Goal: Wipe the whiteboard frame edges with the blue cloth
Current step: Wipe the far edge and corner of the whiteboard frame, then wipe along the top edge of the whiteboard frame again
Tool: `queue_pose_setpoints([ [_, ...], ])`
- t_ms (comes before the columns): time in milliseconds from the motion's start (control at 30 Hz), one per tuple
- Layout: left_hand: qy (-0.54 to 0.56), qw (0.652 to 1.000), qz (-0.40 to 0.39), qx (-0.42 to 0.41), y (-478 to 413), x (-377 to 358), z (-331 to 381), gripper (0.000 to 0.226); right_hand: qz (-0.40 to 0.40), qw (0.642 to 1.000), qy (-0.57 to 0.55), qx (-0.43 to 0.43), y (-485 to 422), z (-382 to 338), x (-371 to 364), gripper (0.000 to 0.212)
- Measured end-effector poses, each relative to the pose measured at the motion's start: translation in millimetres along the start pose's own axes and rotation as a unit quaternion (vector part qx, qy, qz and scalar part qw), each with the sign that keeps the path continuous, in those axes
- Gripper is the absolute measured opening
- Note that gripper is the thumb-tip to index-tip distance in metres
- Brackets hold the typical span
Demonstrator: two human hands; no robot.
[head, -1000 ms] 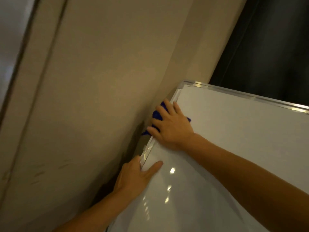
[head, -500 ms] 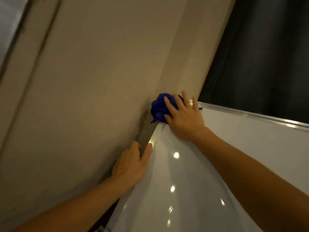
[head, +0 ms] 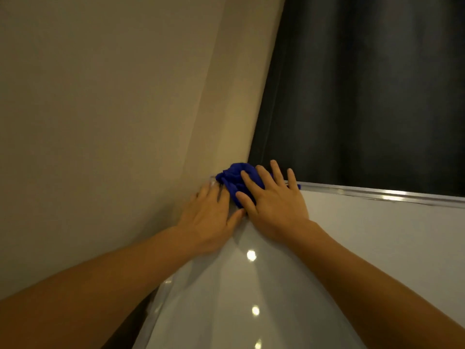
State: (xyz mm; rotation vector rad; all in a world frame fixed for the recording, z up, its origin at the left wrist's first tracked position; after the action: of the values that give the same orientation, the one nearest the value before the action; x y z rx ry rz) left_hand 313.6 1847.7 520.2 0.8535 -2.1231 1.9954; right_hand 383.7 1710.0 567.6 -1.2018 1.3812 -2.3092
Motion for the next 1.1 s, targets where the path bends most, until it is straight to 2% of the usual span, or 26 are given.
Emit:
queue_pose_setpoints([
  [67,0.003,0.999,-0.003,-0.042,-11.1,2.6,18.2,0.073,0.013,1.000,0.011,-0.016,14.3,18.3,11.4,0.074],
  [400,0.097,0.987,0.037,-0.124,-47.4,20.3,148.5,0.081,0.068,0.988,0.099,-0.102,107.8,124.1,101.8,0.078],
  [567,0.104,0.990,0.017,-0.096,-59.2,22.3,192.5,0.095,0.074,0.966,0.199,-0.150,152.2,162.9,144.1,0.086],
  [633,0.093,0.992,0.013,-0.078,-61.9,22.9,215.9,0.095,0.078,0.963,0.199,-0.165,159.9,170.5,152.1,0.092],
  [700,0.078,0.995,0.025,-0.065,-65.3,23.6,233.1,0.094,0.084,0.973,0.158,-0.144,156.3,171.9,153.9,0.083],
  [800,0.085,0.994,0.049,-0.043,-67.2,22.1,241.9,0.093,0.077,0.991,0.096,-0.053,146.0,168.8,149.0,0.059],
  [867,0.079,0.995,0.053,-0.031,-66.1,18.5,242.3,0.094,0.060,0.992,0.096,-0.047,139.4,170.3,142.8,0.054],
  [1000,0.075,0.996,0.042,-0.027,-66.4,19.5,240.6,0.097,0.071,0.984,0.115,-0.119,133.1,190.3,152.2,0.064],
  [1100,0.067,0.997,0.031,-0.037,-60.1,20.8,237.1,0.100,0.091,0.961,0.136,-0.225,149.3,221.9,179.6,0.065],
])
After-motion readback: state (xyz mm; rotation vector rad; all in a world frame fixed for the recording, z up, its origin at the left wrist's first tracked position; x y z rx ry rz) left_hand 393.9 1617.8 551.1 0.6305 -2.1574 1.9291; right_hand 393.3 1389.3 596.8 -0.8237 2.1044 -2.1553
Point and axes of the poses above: each hand's wrist, its own y-axis away from the middle knuckle, its own x-axis out of the back of the hand, z = x × y, the point moved 2 cm from there along -y, towards the middle knuckle, and after that the axes turned 15 degrees about -y, right-handed, at the moved point
